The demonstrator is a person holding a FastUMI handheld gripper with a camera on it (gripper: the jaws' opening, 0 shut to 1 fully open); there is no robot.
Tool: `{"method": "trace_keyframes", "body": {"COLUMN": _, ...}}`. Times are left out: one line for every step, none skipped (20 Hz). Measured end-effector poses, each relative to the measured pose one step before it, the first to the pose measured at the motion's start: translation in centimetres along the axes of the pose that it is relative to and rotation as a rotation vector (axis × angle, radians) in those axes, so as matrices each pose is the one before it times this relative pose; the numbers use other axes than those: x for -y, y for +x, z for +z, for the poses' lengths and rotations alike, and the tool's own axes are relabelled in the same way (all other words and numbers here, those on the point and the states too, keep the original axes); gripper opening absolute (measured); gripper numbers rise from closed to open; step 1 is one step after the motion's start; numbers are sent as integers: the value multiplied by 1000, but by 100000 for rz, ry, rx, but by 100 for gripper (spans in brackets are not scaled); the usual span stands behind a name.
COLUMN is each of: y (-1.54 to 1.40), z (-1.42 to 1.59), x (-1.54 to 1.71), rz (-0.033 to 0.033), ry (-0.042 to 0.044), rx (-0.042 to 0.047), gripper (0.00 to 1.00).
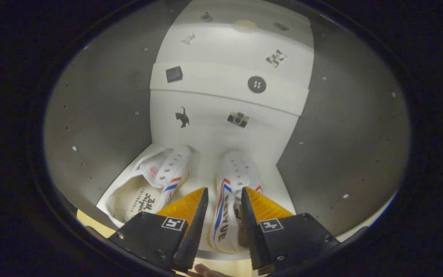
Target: Open the shoe cabinet door, grab the shoes and put them into the shoe cabinet, then close the shoe cabinet door.
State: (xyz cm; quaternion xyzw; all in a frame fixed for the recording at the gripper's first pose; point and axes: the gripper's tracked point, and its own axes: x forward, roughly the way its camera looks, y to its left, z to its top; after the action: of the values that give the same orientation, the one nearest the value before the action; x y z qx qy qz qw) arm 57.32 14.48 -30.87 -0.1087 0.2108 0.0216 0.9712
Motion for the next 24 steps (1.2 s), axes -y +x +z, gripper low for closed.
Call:
{"method": "trace_keyframes", "body": {"y": -1351, "z": 426, "x": 360, "rz": -1531, "ry": 1117, "rx": 1897, "gripper": 58}}
{"method": "trace_keyframes", "body": {"y": -1486, "z": 478, "x": -353, "rz": 1250, "ry": 1581, "rx": 1489, "gripper": 63}}
{"method": "trace_keyframes", "body": {"y": -1415, "z": 75, "x": -674, "rz": 2522, "ry": 1735, "rx": 957, "gripper": 68}}
{"method": "trace_keyframes", "body": {"y": -1612, "z": 201, "x": -781, "rz": 2617, "ry": 978, "rx": 885, "gripper": 71}}
{"method": "trace_keyframes", "body": {"y": -1413, "z": 200, "x": -405, "rz": 1489, "ry": 896, "rx": 786, "gripper": 74}}
{"method": "trace_keyframes", "body": {"y": -1563, "z": 199, "x": -321, "rz": 386, "ry": -20, "rx": 1004, "gripper": 78}}
{"method": "trace_keyframes", "body": {"y": -1620, "z": 227, "x": -366, "rz": 487, "ry": -452, "rx": 1137, "gripper": 81}}
{"method": "trace_keyframes", "body": {"y": -1725, "z": 224, "x": -312, "rz": 164, "ry": -267, "rx": 1236, "gripper": 81}}
{"method": "trace_keyframes", "body": {"y": -1723, "z": 208, "x": -345, "rz": 686, "ry": -243, "rx": 1250, "gripper": 81}}
{"method": "trace_keyframes", "body": {"y": -1783, "z": 247, "x": -307, "rz": 542, "ry": 207, "rx": 1215, "gripper": 81}}
{"method": "trace_keyframes", "body": {"y": -1819, "z": 240, "x": -104, "rz": -323, "ry": 68, "rx": 941, "gripper": 81}}
{"method": "trace_keyframes", "body": {"y": -1905, "z": 348, "x": -118, "rz": 15, "ry": 227, "rx": 1444, "gripper": 81}}
{"method": "trace_keyframes", "body": {"y": -1784, "z": 447, "x": -126, "rz": 193, "ry": 100, "rx": 1805, "gripper": 81}}
{"method": "trace_keyframes", "body": {"y": -1952, "z": 529, "x": 69, "rz": -234, "ry": 488, "rx": 2182, "gripper": 81}}
{"method": "trace_keyframes", "body": {"y": -1983, "z": 801, "x": -111, "rz": 880, "ry": 538, "rx": 3630, "gripper": 81}}
{"method": "trace_keyframes", "body": {"y": -1899, "z": 810, "x": -99, "rz": 1013, "ry": 338, "rx": 3001, "gripper": 85}}
{"method": "trace_keyframes", "body": {"y": -1916, "z": 609, "x": 289, "rz": 146, "ry": 576, "rx": 2300, "gripper": 89}}
{"method": "trace_keyframes", "body": {"y": -1761, "z": 715, "x": 238, "rz": 573, "ry": 325, "rx": 1932, "gripper": 92}}
{"method": "trace_keyframes", "body": {"y": -1791, "z": 641, "x": 692, "rz": -784, "ry": 695, "rx": 1946, "gripper": 96}}
{"method": "trace_keyframes", "body": {"y": -1678, "z": 732, "x": 855, "rz": -1149, "ry": 745, "rx": 1167, "gripper": 100}}
{"method": "trace_keyframes", "body": {"y": -1715, "z": 552, "x": 638, "rz": -255, "ry": 1336, "rx": 980, "gripper": 100}}
{"method": "trace_keyframes", "body": {"y": -1790, "z": 662, "x": 405, "rz": 1191, "ry": 1640, "rx": 824, "gripper": 100}}
{"method": "trace_keyframes", "body": {"y": -1671, "z": 625, "x": 493, "rz": 1391, "ry": 1275, "rx": 1002, "gripper": 100}}
{"method": "trace_keyframes", "body": {"y": -1653, "z": 687, "x": 545, "rz": 1067, "ry": 639, "rx": 1268, "gripper": 100}}
